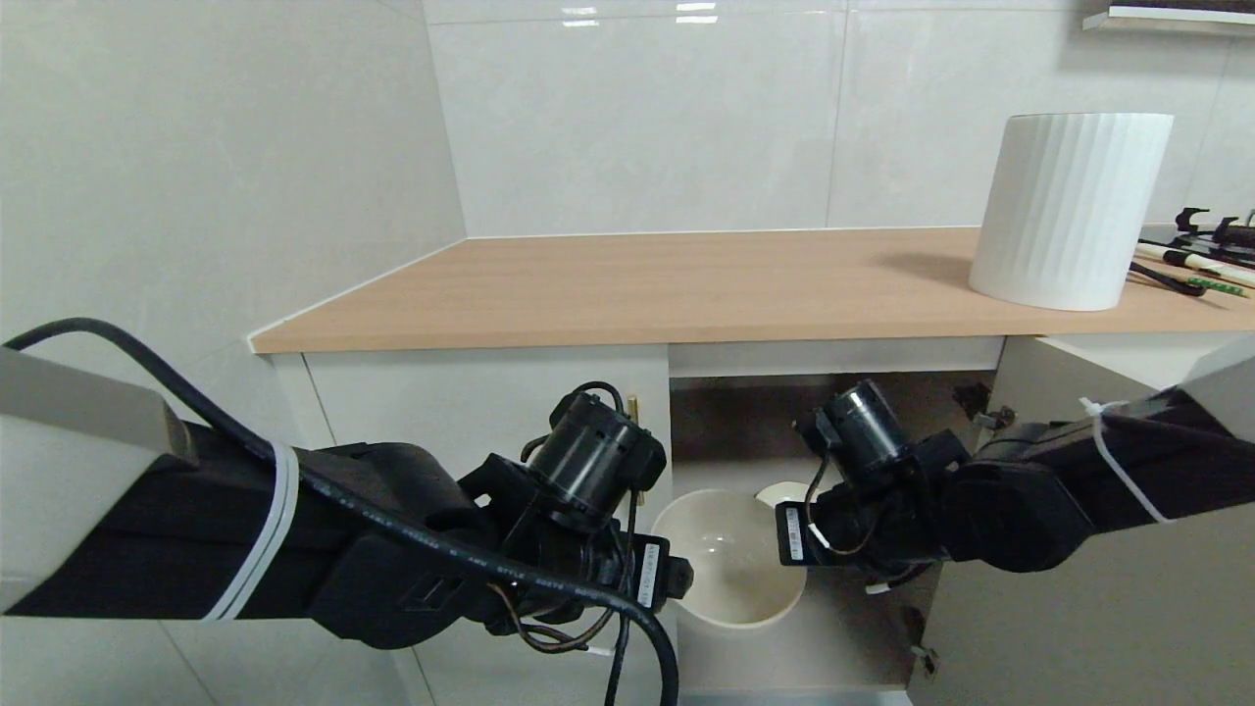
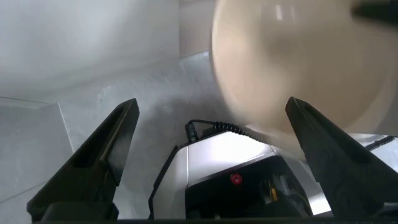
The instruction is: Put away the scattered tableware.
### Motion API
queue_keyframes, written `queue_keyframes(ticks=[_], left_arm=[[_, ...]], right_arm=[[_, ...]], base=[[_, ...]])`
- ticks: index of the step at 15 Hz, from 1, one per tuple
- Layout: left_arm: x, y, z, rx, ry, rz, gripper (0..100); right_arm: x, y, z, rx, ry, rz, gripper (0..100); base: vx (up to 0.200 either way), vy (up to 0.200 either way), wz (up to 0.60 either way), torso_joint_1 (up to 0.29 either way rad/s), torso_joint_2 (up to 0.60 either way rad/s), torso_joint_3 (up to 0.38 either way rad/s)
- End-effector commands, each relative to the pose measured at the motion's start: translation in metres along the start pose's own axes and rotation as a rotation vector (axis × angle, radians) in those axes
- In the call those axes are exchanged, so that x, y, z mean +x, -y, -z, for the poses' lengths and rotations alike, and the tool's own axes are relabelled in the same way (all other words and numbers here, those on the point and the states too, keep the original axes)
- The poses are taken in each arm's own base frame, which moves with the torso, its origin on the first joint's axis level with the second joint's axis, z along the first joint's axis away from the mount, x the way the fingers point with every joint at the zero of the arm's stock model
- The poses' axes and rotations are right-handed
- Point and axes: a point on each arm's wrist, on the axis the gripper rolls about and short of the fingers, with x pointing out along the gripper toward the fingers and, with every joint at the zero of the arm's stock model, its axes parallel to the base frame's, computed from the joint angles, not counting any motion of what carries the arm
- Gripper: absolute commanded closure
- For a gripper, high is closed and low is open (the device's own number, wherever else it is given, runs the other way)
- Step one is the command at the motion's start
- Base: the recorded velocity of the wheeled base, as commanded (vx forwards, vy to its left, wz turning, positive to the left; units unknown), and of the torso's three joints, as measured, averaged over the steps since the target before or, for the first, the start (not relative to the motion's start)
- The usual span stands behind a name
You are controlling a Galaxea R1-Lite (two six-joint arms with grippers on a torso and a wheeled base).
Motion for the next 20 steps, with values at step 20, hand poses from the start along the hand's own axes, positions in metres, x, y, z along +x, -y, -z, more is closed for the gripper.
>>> queue_keyframes(ticks=[20], left_arm=[[0.0,0.0,0.0,0.001,-0.001,-0.001,0]], right_arm=[[0.121,0.119,-0.054,0.247,0.212,0.28,100]], base=[[0.0,0.0,0.0,0.0,0.0,0.0]])
